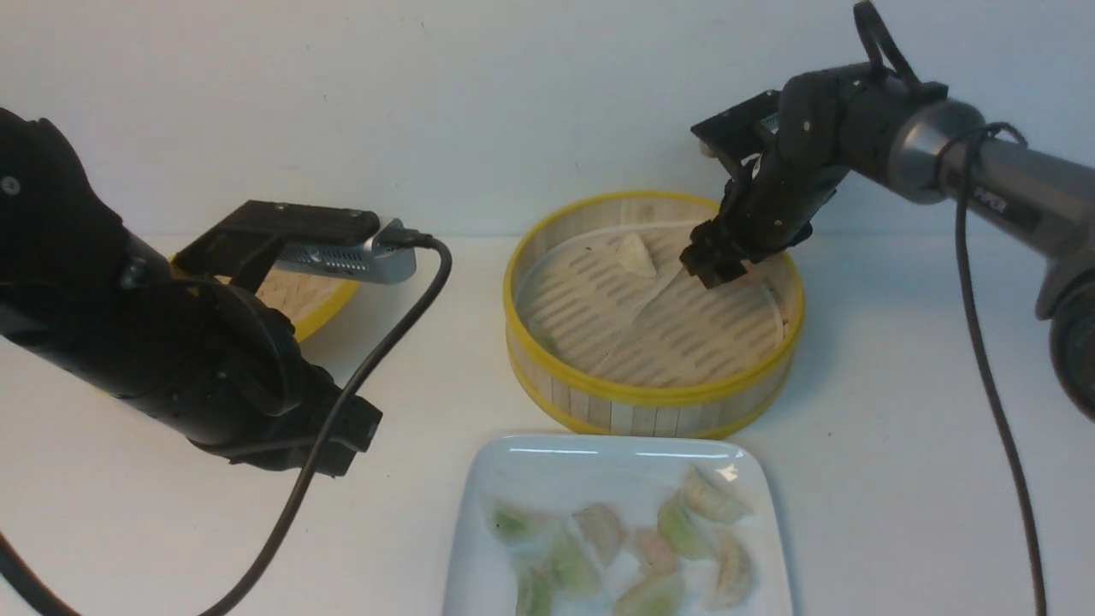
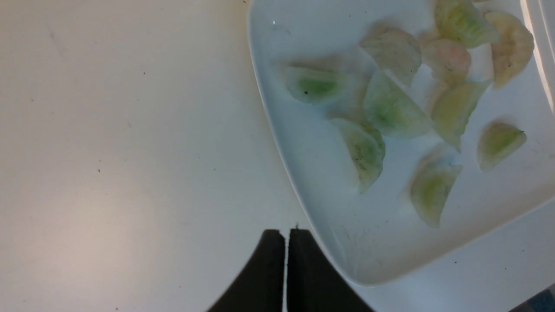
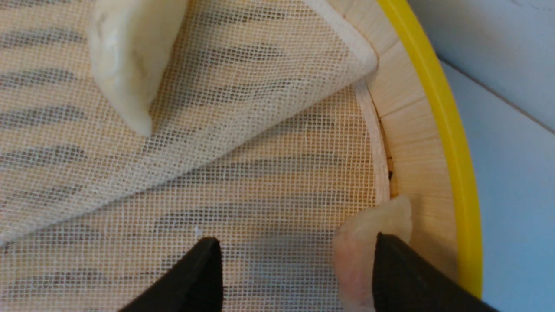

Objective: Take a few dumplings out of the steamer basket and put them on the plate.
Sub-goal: Use the right arm to grab a dumpling from inside the steamer, then use the right arm to put the dumpling into the plate, then use the right arm to grab a dumpling from inside the steamer

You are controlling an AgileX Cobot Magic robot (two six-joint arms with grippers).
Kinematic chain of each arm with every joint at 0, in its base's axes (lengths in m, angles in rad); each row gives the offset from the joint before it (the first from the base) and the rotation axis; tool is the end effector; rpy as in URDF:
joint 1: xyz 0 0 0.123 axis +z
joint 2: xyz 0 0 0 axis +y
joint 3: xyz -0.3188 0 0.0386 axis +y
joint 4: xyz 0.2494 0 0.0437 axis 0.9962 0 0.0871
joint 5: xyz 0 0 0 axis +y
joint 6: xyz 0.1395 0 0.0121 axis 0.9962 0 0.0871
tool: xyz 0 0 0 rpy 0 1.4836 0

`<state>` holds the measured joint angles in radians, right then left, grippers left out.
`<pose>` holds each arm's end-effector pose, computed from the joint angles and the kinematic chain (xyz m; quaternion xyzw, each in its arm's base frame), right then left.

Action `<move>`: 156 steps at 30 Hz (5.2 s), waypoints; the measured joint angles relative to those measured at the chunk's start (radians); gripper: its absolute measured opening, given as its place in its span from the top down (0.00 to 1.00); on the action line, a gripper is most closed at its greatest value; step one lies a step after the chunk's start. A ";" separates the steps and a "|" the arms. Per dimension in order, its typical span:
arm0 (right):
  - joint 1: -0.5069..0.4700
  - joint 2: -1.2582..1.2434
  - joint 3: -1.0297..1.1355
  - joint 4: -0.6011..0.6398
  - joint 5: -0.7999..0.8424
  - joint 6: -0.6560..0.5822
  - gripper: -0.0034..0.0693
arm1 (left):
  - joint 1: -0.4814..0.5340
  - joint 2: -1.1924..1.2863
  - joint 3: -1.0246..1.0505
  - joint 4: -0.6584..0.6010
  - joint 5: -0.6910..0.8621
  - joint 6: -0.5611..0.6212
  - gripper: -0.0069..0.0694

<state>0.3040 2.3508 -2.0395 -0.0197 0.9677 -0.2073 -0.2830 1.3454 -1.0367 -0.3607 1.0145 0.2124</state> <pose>0.5294 0.1637 0.1576 -0.2522 0.9491 0.0001 0.1886 0.2426 -0.1143 0.2834 0.1719 0.9571 -0.1717 0.1580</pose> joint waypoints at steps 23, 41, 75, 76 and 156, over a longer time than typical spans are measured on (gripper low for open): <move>0.036 0.007 -0.007 -0.002 0.011 0.048 0.37 | 0.000 0.000 0.000 -0.001 0.001 0.001 0.92; 0.043 -0.027 -0.057 -0.004 0.028 0.121 0.39 | 0.000 0.000 0.000 0.000 0.001 0.004 0.92; 0.035 -0.430 0.044 0.154 0.272 0.110 0.67 | 0.000 0.000 0.000 -0.009 -0.026 0.005 0.92; 0.043 -0.498 0.139 0.200 0.273 0.095 0.67 | 0.000 0.000 0.000 -0.009 -0.027 0.005 0.92; 0.047 -1.081 0.782 -0.017 0.102 0.332 0.97 | -0.155 1.025 -1.577 0.216 0.236 -0.134 0.90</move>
<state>0.3511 1.2703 -1.2578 -0.0363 1.0701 0.1243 -0.4383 2.3709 -2.6134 -0.1448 1.2501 0.0780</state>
